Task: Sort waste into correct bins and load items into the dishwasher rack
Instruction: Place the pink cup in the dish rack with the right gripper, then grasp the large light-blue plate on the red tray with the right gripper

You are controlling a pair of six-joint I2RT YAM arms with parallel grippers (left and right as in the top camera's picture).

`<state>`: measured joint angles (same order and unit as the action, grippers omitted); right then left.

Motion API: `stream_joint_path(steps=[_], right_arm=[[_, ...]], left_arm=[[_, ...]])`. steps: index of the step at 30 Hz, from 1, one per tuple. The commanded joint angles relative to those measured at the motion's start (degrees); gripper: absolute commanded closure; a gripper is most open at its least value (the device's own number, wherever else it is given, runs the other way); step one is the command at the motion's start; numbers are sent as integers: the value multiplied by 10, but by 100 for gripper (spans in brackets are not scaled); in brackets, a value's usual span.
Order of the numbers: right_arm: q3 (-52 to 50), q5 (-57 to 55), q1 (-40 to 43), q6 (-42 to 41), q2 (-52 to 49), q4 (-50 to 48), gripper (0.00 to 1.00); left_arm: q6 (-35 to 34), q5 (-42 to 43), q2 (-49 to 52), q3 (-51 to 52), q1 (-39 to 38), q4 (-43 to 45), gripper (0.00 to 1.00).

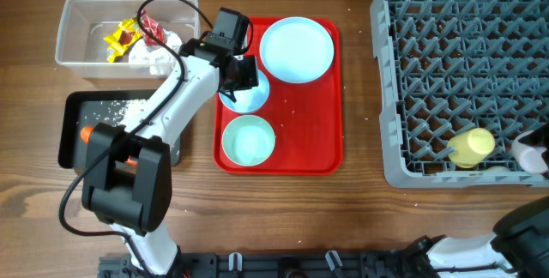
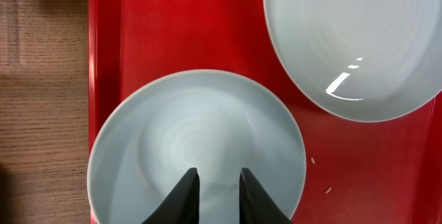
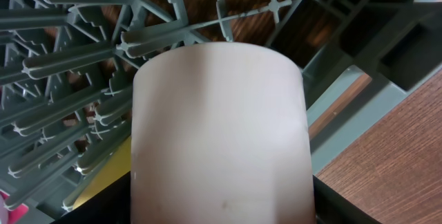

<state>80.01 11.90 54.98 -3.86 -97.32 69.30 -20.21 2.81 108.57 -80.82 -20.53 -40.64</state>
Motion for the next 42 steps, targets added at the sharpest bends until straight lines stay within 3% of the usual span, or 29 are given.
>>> stream_joint_path(steps=[1,5,12,15,18,20,23,26,31,33,36,39,42], right_arm=[[-5,-7,2,-9,-7,-3,32],[-5,-7,2,-8,-7,0,23],[-5,-1,2,-8,-7,2,20],[7,25,2,-7,-2,7,14],[59,67,0,-7,46,26,11],[99,123,-20,-6,116,30,9],[128,148,-96,-4,194,30,10],[134,146,-283,-39,265,-17,10],[134,79,-539,-110,213,-117,11],[134,68,-605,-144,147,-186,14],[134,44,-674,-183,23,-283,14],[134,-26,-708,-205,-90,-316,14],[134,-39,-709,-217,-174,-336,23]], left_arm=[[7,-10,7,4,-2,-2,81],[7,-10,7,4,-2,-2,81],[7,-10,7,4,-2,-2,81],[7,-10,7,4,-2,-2,81],[7,-10,7,4,-2,-1,80],[7,-10,7,4,-2,-1,74],[7,-10,7,3,-2,-2,74],[5,-10,7,3,-1,-1,71],[-32,36,4,3,26,-8,64],[-31,45,-11,3,40,-11,53],[-25,39,-71,3,54,-17,44],[-25,20,-119,3,54,-18,21],[-25,7,-125,3,54,-24,4]])
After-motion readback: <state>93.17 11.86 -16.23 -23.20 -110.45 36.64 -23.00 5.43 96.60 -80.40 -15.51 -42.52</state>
